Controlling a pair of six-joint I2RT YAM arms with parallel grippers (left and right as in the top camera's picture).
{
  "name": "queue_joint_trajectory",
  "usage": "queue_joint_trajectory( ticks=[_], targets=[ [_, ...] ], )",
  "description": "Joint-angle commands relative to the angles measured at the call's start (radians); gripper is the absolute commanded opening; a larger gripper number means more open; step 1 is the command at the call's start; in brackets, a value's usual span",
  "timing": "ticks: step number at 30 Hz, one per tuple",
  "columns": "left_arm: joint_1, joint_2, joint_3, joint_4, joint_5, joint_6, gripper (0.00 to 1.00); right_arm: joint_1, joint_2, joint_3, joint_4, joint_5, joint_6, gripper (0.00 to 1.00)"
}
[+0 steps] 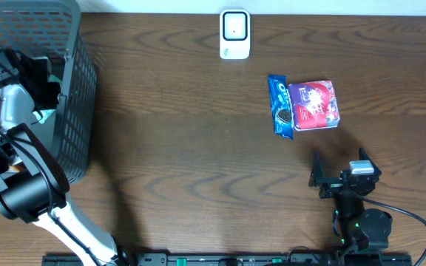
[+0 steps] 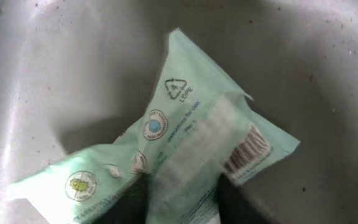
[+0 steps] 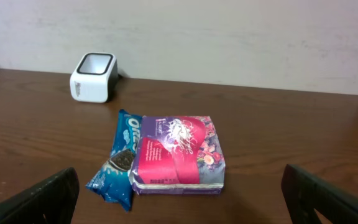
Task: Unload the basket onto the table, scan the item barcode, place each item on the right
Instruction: 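Close the left gripper on the mint-green packet and lift it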
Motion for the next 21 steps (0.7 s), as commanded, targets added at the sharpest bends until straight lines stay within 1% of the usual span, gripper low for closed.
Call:
queue_joint_trajectory(
  ticks=[1, 5, 9, 14, 19, 21],
  targets=[
    [0.0, 0.019, -0.034, -0.023, -0.011, -0.003, 0.08, 0.006, -0.006, -0.002, -0.003, -0.002, -0.001, 0.99],
    [0.0, 0.007, -0.034, -0.018, -0.011, -0.046, 0.07, 0.006, -0.006, -0.002, -0.003, -0.002, -0.001, 0.99],
    [0.0, -0.051, -0.032, 0.019, -0.01, -0.151, 0.07, 0.006, -0.006, -0.002, -0.003, -0.002, -0.001, 0.99],
    [0.0, -0.217, -0.032, 0.086, 0.001, -0.286, 0.07, 0.006, -0.006, -0.002, -0.003, -0.002, -0.001, 0.99],
    [0.0, -0.427, -0.032, 0.142, 0.001, -0.381, 0.07, 0.006, -0.006, -0.002, -0.003, -0.002, -0.001, 0.99],
    [0.0, -0.499, -0.032, 0.148, 0.001, -0.393, 0.07, 0.006, -0.006, -0.002, -0.003, -0.002, -0.001, 0.99]
  ],
)
